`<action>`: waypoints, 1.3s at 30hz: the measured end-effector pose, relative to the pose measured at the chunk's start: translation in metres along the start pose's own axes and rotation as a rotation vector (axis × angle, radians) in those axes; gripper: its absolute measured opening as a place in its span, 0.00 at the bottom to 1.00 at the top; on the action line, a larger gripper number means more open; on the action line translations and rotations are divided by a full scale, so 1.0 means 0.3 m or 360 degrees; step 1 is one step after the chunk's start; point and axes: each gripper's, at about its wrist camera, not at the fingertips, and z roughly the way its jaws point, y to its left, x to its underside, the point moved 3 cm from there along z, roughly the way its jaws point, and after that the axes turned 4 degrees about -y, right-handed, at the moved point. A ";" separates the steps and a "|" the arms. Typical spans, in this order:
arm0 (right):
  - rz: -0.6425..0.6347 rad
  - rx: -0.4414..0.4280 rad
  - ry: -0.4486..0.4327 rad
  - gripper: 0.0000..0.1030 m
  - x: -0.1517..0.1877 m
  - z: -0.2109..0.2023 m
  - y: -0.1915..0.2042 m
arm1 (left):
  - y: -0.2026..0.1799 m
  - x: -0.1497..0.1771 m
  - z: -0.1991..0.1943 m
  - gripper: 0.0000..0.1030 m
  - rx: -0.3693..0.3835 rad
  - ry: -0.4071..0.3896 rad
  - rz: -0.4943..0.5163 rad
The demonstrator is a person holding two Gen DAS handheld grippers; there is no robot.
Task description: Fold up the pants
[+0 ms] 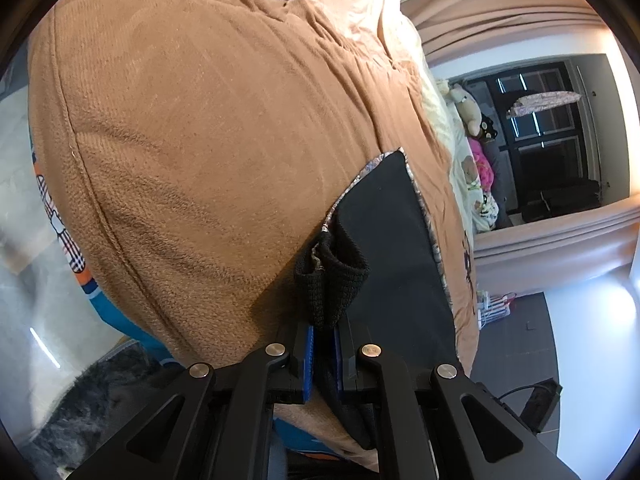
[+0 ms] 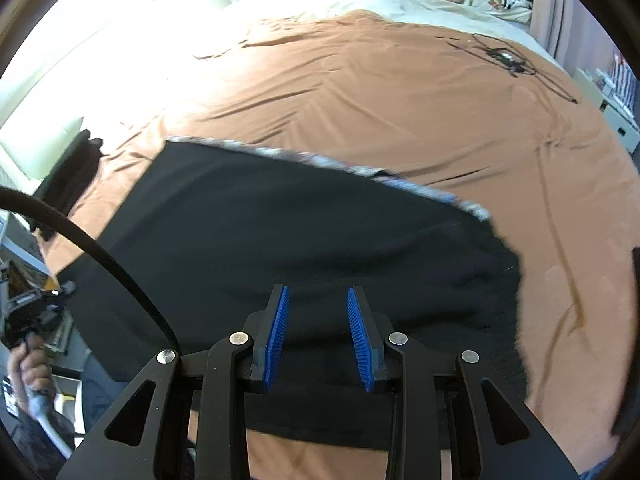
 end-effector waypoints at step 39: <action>0.0197 -0.0101 0.0006 0.27 0.296 0.181 0.193 | -0.395 -0.009 -0.099 0.05 0.0373 -0.0077 0.0232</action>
